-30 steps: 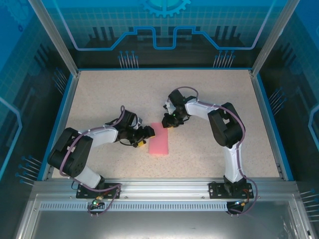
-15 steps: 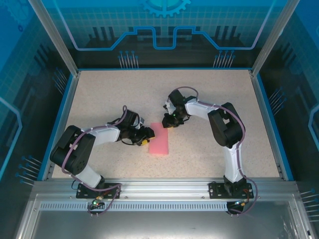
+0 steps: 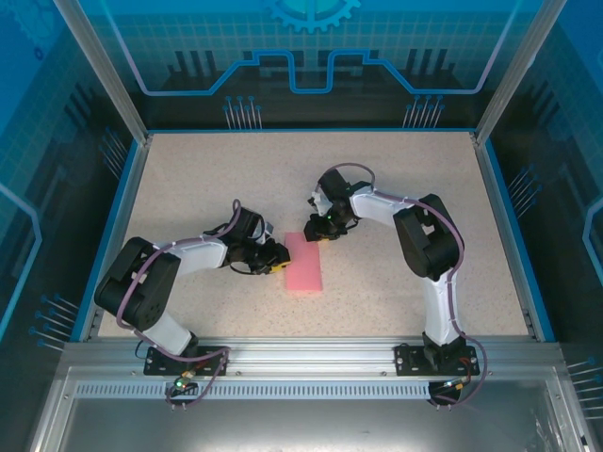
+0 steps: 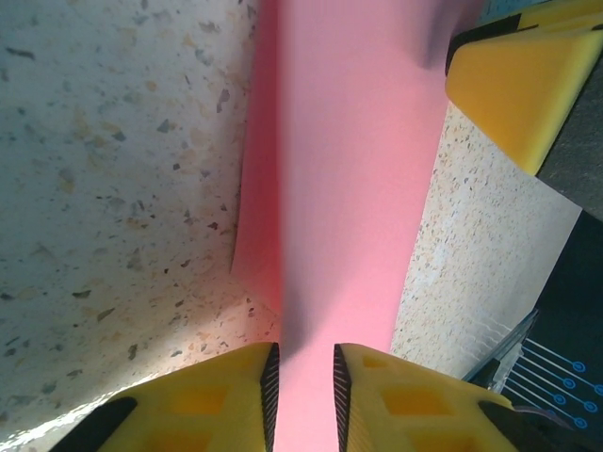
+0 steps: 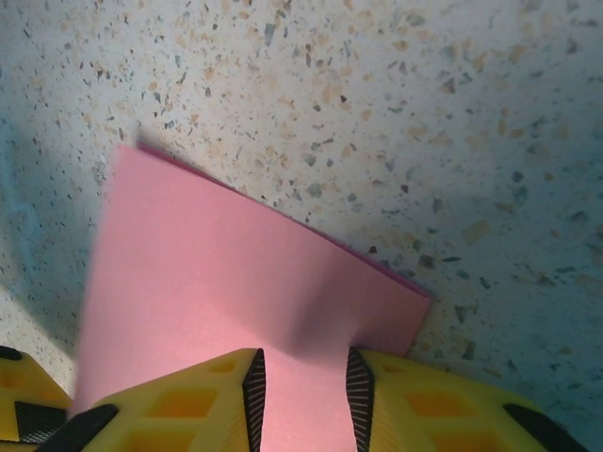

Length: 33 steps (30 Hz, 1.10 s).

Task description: Fold a paper plane with a square sheet of paper (fold left side to right side)

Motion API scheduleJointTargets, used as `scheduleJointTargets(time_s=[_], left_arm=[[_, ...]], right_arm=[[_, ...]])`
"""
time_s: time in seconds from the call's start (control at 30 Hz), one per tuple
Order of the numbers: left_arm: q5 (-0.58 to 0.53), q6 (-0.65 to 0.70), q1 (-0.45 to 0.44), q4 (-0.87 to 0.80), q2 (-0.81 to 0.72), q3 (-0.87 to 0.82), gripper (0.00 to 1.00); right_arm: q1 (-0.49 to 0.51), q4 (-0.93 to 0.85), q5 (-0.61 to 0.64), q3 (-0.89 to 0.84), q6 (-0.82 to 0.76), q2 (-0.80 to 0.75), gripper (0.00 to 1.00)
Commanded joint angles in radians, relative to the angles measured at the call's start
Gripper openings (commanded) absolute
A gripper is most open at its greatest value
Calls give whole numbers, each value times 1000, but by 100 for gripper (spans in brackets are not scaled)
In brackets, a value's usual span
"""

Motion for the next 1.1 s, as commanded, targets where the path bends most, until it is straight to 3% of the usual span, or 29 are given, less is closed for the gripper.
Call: scheduleJointTargets(time_s=[0.0, 0.2, 0.43, 0.53, 0.73, 0.87, 1.07], left_arm=[[11, 11, -11, -24, 5, 22, 27], [14, 2, -24, -9, 14, 21, 28], [11, 6, -29, -21, 21, 25, 18], [10, 5, -32, -27, 25, 25, 14], [7, -30, -41, -26, 28, 23, 9], [9, -68, -48, -16, 30, 22, 5], [21, -108, -54, -6, 30, 33, 2]], right_arm=[[12, -18, 35, -1, -17, -9, 33], [13, -12, 24, -2, -10, 7, 33], [13, -11, 33, -7, -17, -10, 34], [13, 6, 46, -20, -28, -44, 40], [15, 108, 96, -156, -91, -232, 56], [32, 142, 127, -292, -155, -385, 61], [178, 267, 166, -543, -242, -613, 70]])
